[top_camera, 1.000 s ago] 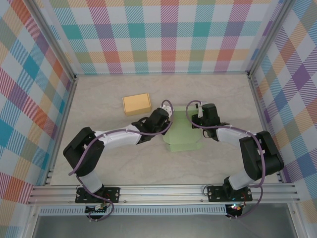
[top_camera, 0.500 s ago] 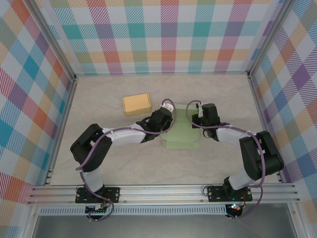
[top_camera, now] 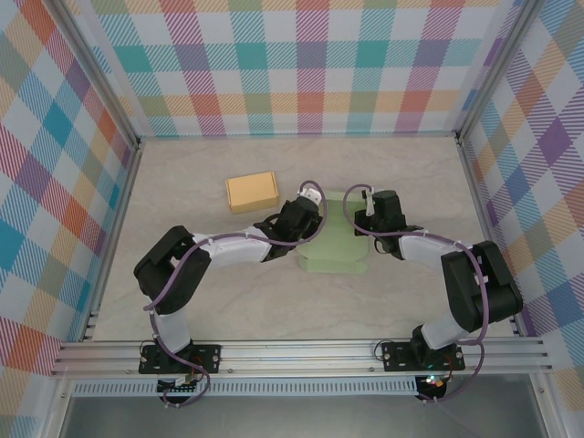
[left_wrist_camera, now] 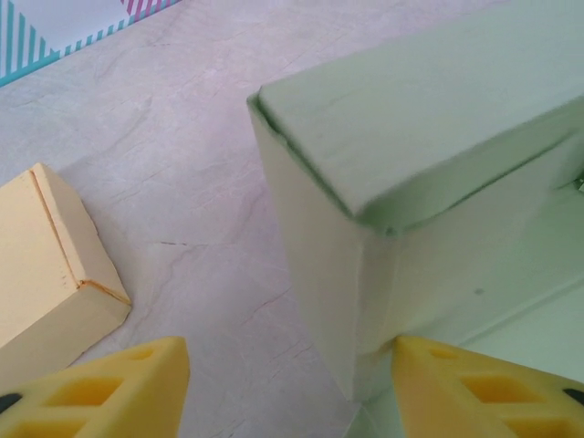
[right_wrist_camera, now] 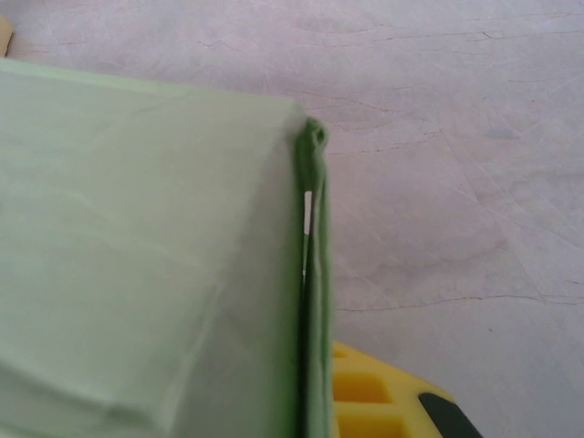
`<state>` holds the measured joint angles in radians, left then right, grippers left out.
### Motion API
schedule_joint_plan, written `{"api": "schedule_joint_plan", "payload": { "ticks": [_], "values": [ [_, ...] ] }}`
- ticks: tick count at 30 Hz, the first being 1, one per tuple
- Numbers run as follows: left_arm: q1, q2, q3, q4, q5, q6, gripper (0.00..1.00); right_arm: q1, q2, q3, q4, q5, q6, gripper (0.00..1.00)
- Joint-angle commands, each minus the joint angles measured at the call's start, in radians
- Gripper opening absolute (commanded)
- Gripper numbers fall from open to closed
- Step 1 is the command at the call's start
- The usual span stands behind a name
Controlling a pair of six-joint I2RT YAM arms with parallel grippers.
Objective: Fold the paper box
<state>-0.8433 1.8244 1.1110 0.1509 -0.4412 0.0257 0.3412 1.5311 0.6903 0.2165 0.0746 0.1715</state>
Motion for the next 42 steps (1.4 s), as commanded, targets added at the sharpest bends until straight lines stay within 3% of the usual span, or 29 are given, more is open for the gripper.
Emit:
{"api": "schedule_joint_plan", "payload": {
  "ticks": [1,7,13,21,26,28,31,34,36,38,40,42],
  "values": [
    [0.000,0.007,0.036,0.024,0.009,0.011,0.62,0.010,0.011,0.025,0.011,-0.045,-0.003,0.00],
    [0.010,0.025,0.057,0.017,-0.075,-0.012,0.57,0.010,0.006,0.022,0.012,-0.042,-0.004,0.00],
    [0.009,0.055,0.092,-0.011,-0.197,-0.049,0.28,0.012,0.003,0.017,0.016,-0.044,-0.001,0.00],
    [-0.010,0.104,0.146,-0.108,-0.413,-0.164,0.18,0.059,0.019,0.039,-0.014,0.039,0.075,0.00],
    [-0.020,0.110,0.159,-0.187,-0.596,-0.327,0.15,0.136,0.023,0.082,-0.053,0.186,0.153,0.00],
    [-0.020,0.113,0.177,-0.250,-0.675,-0.419,0.15,0.150,0.017,0.091,-0.066,0.192,0.221,0.00],
    [-0.019,0.119,0.219,-0.399,-0.780,-0.592,0.11,0.173,0.006,0.092,-0.067,0.176,0.298,0.00],
    [-0.016,0.137,0.290,-0.654,-0.854,-0.818,0.08,0.199,-0.004,0.092,-0.077,0.180,0.329,0.00],
    [-0.006,0.157,0.345,-0.829,-0.877,-0.976,0.05,0.214,-0.008,0.091,-0.083,0.180,0.344,0.00],
    [0.007,0.171,0.373,-0.902,-0.872,-1.038,0.05,0.225,-0.012,0.089,-0.091,0.174,0.359,0.00],
    [0.022,0.161,0.360,-0.877,-0.838,-1.029,0.05,0.235,-0.015,0.088,-0.098,0.170,0.372,0.00],
    [0.036,0.121,0.288,-0.691,-0.750,-0.889,0.06,0.241,-0.018,0.093,-0.110,0.174,0.379,0.00]
  ]
}}
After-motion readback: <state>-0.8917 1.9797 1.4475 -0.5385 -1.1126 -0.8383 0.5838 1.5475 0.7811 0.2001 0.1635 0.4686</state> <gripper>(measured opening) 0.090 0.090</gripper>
